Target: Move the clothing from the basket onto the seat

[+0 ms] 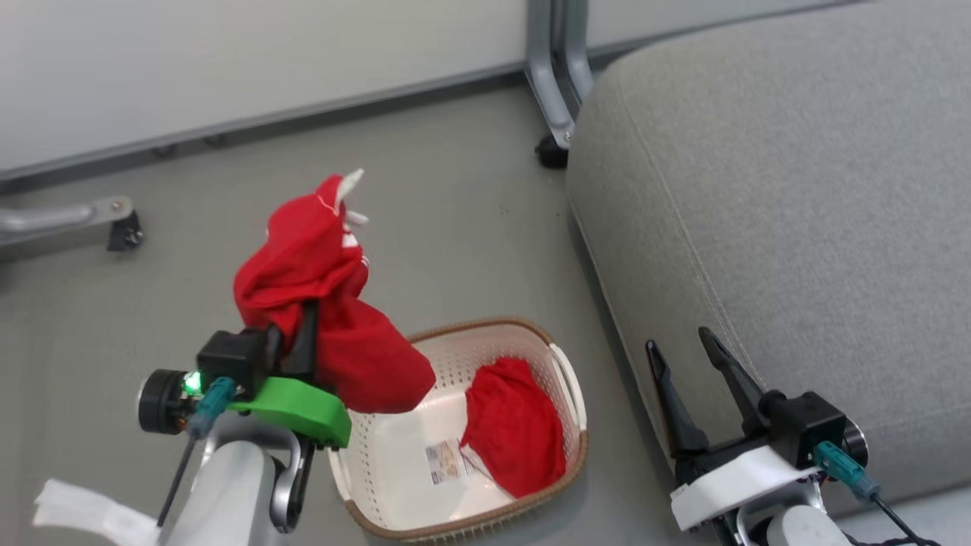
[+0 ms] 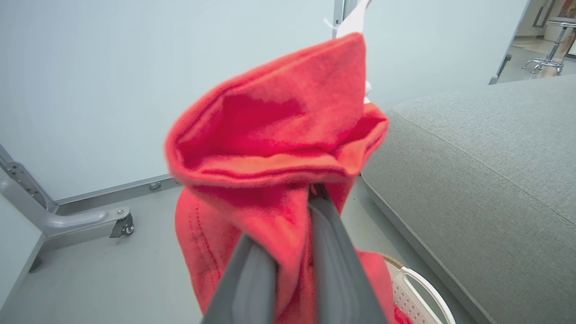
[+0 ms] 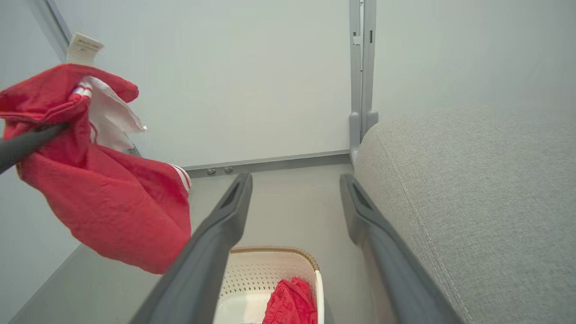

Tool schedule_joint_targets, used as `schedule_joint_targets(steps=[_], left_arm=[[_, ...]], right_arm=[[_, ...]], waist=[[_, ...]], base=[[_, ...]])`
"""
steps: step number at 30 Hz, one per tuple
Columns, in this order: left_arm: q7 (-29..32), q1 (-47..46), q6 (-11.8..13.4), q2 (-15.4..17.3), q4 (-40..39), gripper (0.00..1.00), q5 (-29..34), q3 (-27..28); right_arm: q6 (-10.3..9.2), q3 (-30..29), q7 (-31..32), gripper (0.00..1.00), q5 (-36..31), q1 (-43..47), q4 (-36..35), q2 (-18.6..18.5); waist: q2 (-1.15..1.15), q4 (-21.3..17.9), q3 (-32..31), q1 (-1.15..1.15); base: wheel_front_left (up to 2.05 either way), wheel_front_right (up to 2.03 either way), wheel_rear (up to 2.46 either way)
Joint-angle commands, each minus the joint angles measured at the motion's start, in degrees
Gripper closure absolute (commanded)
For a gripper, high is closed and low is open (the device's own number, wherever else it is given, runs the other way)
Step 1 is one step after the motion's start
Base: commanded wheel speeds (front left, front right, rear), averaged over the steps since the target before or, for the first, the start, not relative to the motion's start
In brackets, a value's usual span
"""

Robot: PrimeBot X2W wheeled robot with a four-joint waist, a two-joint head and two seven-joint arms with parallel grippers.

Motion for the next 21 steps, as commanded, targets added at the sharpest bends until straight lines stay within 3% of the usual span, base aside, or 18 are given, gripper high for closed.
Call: schedule_joint_targets(steps=[1, 11, 16, 21], left_arm=[[-0.05, 1.73, -0.52, -0.54, -3.48, 1.00, -0.44, 1.37], [-0.05, 8.64, -2.80, -3.06, -26.87, 1.00, -4.06, 12.12], [-0.03, 9.92, -4.06, -3.12, -36.27, 1.00, -8.47, 10.80], [-0.02, 9.42, -4.71, -3.08, -39.84, 1.00, -11.28, 5.71]], right_arm=[[0.00, 0.05, -0.18, 0.00, -0.19, 1.09, -0.24, -0.30], [0.00, 0.97, -0.18, 0.00, -0.16, 1.66, -0.80, -0.43], [0.00, 0.91, -0.18, 0.00, 0.06, 1.94, -1.08, -0.20], [0.00, 1.18, -0.18, 0.00, -0.17, 2.75, -0.73, -0.23]], waist=[[0.00, 4.03, -5.35, 0.01], [0.00, 3.36, -7.67, 0.01], [0.00, 3.02, -7.73, 0.01], [0.00, 2.98, -8.10, 0.01]], base=[[0.00, 0.00, 0.00], [0.00, 0.00, 0.00], [0.00, 0.00, 0.00], [0.00, 0.00, 0.00]])
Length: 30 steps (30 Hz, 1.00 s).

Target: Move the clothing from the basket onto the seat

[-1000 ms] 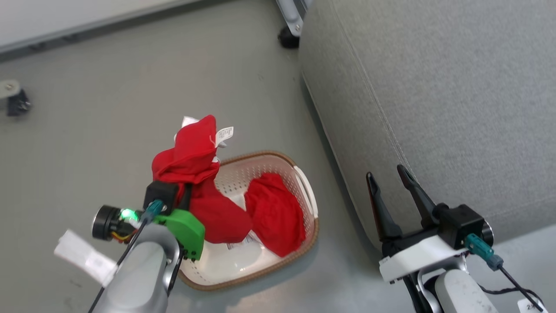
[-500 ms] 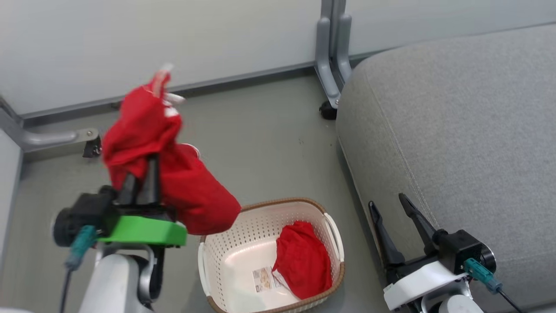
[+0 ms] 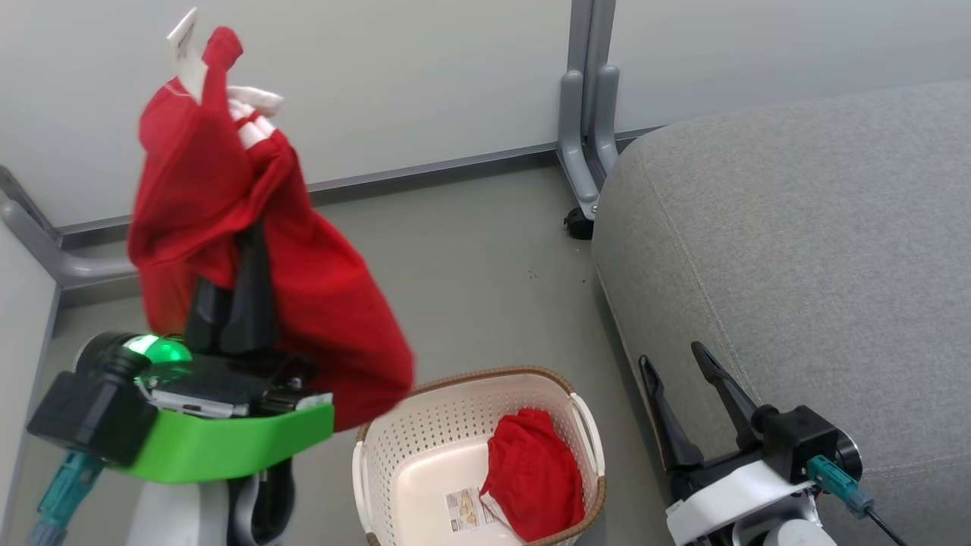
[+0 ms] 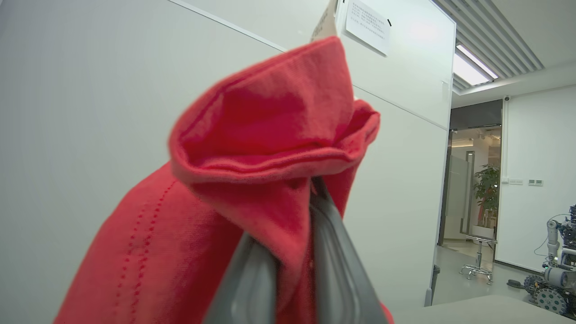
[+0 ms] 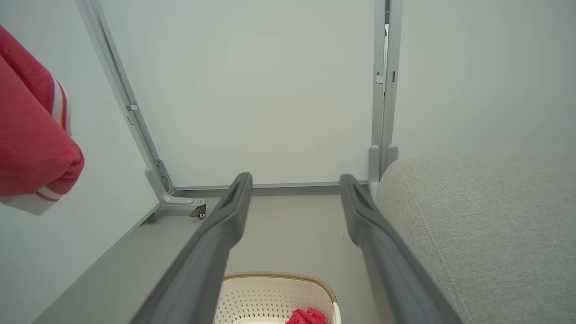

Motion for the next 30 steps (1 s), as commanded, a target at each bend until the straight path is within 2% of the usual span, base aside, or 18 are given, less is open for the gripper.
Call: schedule_joint_targets(steps=[1, 6, 7, 10, 27, 30], left_arm=[[0.02, 0.09, -0.28, 0.07, -0.36, 1.00, -0.87, -0.68], [0.03, -0.27, -0.42, 0.08, -0.44, 1.00, -1.03, -7.38], [0.02, -0.79, -0.44, 0.10, -0.53, 1.00, -1.55, -10.69], [0.01, -1.36, -0.46, 0.13, -0.63, 1.00, -2.04, -13.39], [0.01, -2.35, -0.48, 0.12, 1.53, 1.00, -2.90, -13.48], [0.02, -2.32, -0.49, 0.12, 2.12, 1.00, -2.43, -13.31]], right_arm=[[0.00, 0.17, -0.18, 0.00, 0.06, 0.87, 0.12, -0.03], [0.00, 0.81, -0.18, 0.00, 0.39, -0.26, 0.25, 0.07], [0.00, 0.96, -0.17, 0.00, 0.45, -0.31, 0.19, -0.01], [0.00, 1.21, -0.18, 0.00, 0.45, -0.11, 0.21, -0.07], [0.00, 0.72, -0.18, 0.00, 0.26, -1.04, 0.34, 0.24], [0.00, 2.14, -0.18, 0.00, -0.54, -1.00, 0.19, -1.09]], waist=[[0.00, -0.17, -0.10, 0.01], [0.00, -1.35, 0.14, 0.01], [0.00, -1.66, 0.23, 0.01], [0.00, -2.15, 0.30, 0.01], [0.00, -3.26, 0.96, 0.01], [0.00, -3.27, 0.99, 0.01]], base=[[0.00, 0.00, 0.00], [0.00, 0.00, 0.00], [0.00, 0.00, 0.00], [0.00, 0.00, 0.00], [0.00, 0.00, 0.00], [0.00, 0.00, 0.00]])
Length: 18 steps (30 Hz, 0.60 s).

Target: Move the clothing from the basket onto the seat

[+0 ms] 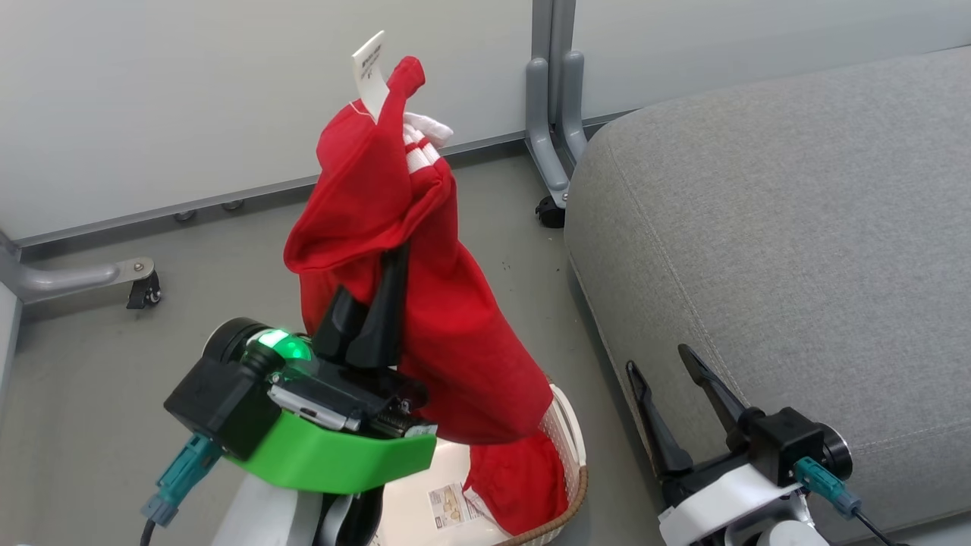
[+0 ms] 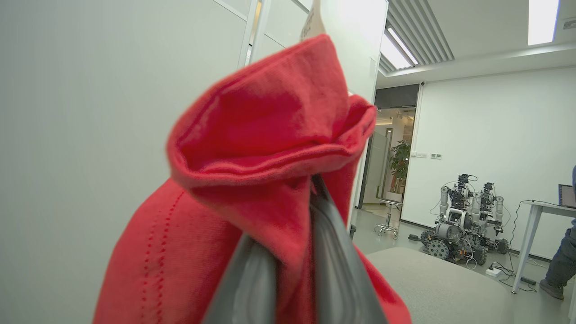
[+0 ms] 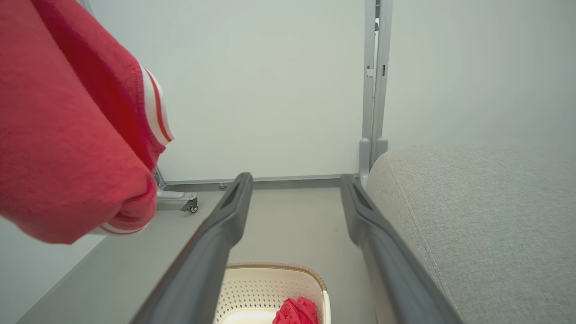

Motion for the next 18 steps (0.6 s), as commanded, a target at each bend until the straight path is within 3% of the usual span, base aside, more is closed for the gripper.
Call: schedule_joint_targets(steps=[1, 9, 18], left_arm=[[-0.01, -0.61, -0.28, 0.20, 0.23, 1.00, 0.45, 0.11], [-0.01, -0.42, -0.28, 0.19, 1.00, 1.00, 1.40, 0.67], [-0.01, -0.17, -0.28, 0.20, 2.54, 1.00, 1.81, 1.23]], right_arm=[[0.00, 0.90, -0.18, 0.00, -0.56, -0.54, -0.44, -1.04], [0.00, 4.65, -0.18, 0.00, -1.63, -1.39, -4.90, -4.89], [0.00, 17.54, -0.18, 0.00, 3.50, -3.66, -13.64, -8.80]], waist=[[0.00, -0.03, 0.02, 0.00], [0.00, -0.63, 0.31, 0.00], [0.00, -0.34, 0.24, 0.00]], base=[[0.00, 0.00, 0.00], [0.00, 0.00, 0.00], [0.00, 0.00, 0.00]])
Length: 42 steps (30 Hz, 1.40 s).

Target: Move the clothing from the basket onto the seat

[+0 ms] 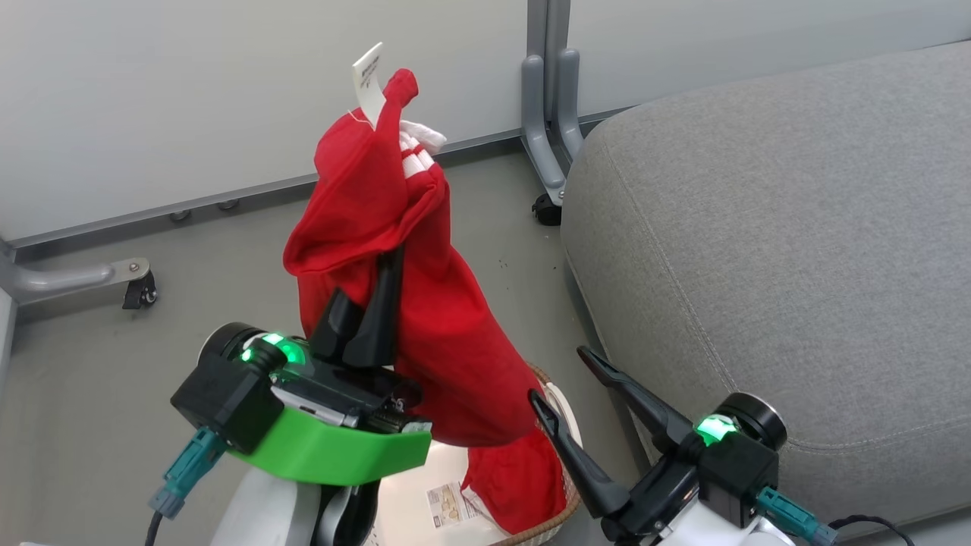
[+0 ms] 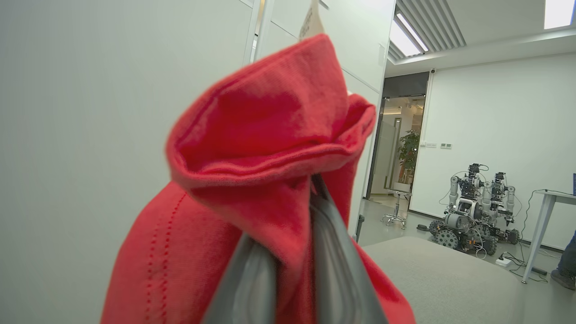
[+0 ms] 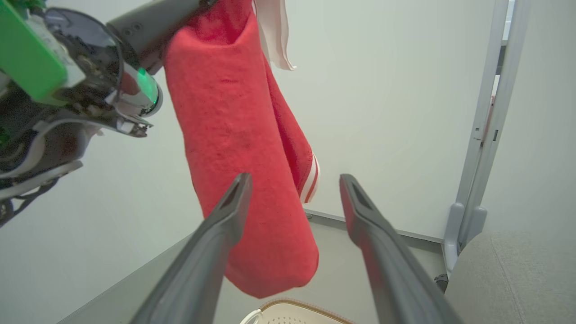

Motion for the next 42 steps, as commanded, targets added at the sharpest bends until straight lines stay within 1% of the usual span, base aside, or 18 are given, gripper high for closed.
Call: schedule_joint_targets(steps=[1, 6, 11, 16, 19, 25, 32, 38, 39, 40, 42], left_arm=[[-0.01, -0.20, -0.28, 0.20, 0.25, 1.00, 0.55, 0.36], [-0.01, -0.25, -0.28, 0.20, 0.76, 1.00, 0.79, 0.72], [-0.01, -0.75, -0.28, 0.21, 1.25, 1.00, 0.69, -0.67], [-0.01, -1.33, -0.28, 0.21, 1.30, 1.00, 0.67, -2.92], [-0.01, -1.27, -0.28, 0.21, 1.38, 1.00, 0.56, -4.23], [-0.01, -1.57, -0.28, 0.19, 2.19, 1.00, 1.00, -7.70], [-0.01, -1.99, -0.28, 0.20, 3.85, 1.00, 1.98, -12.51], [-0.01, -2.04, -0.28, 0.20, 4.28, 1.00, 1.54, -13.77], [-0.01, -1.94, -0.28, 0.20, 4.40, 1.00, 1.35, -13.89], [-0.01, -1.85, -0.28, 0.20, 4.51, 1.00, 1.28, -13.93], [-0.01, -1.66, -0.28, 0.20, 4.71, 1.00, 1.30, -14.05]], right_arm=[[0.00, 1.38, -0.17, 0.00, 0.39, -0.98, -1.18, -0.78], [0.00, 6.55, -0.18, 0.00, -0.76, -2.93, -2.84, -2.55], [0.00, 7.56, -0.18, 0.00, -1.37, -4.43, -1.16, -1.97], [0.00, 6.03, -0.17, 0.00, -4.17, -5.18, 2.27, -0.40], [0.00, 5.37, -0.18, 0.00, -5.01, -5.70, 4.15, 1.19], [0.00, 5.56, -0.17, 0.00, -6.30, -7.24, 7.59, 2.38], [0.00, 5.98, -0.18, 0.00, -7.05, -9.27, 11.44, 3.35], [0.00, 5.53, -0.17, 0.00, -6.39, -9.96, 13.50, 4.25], [0.00, 5.20, -0.17, 0.88, -6.19, -9.94, 13.64, 4.43], [0.00, 4.92, -0.18, 1.00, -6.21, -10.04, 13.61, 4.54], [0.00, 5.14, -0.18, 1.00, -6.41, -10.18, 13.41, 4.46]], waist=[[0.00, 0.18, -0.03, 0.00], [0.00, 0.70, -0.08, 0.00], [0.00, 1.67, -0.10, 0.00], [0.00, 2.94, -0.27, 0.00], [0.00, 3.56, -0.28, 0.00], [0.00, 4.30, -0.28, 0.00], [0.00, 4.20, -0.23, 0.00], [0.00, 4.17, -0.27, 0.00], [0.00, 4.18, -0.29, 0.00], [0.00, 4.19, -0.30, 0.00], [0.00, 4.20, -0.29, 0.00]], base=[[0.00, 0.00, 0.00], [0.00, 0.00, 0.00], [0.00, 0.00, 0.00], [0.00, 0.00, 0.00], [0.00, 0.00, 0.00], [0.00, 0.00, 0.00], [0.00, 0.00, 0.00], [0.00, 0.00, 0.00], [0.00, 0.00, 0.00], [0.00, 0.00, 0.00], [0.00, 0.00, 0.00]])
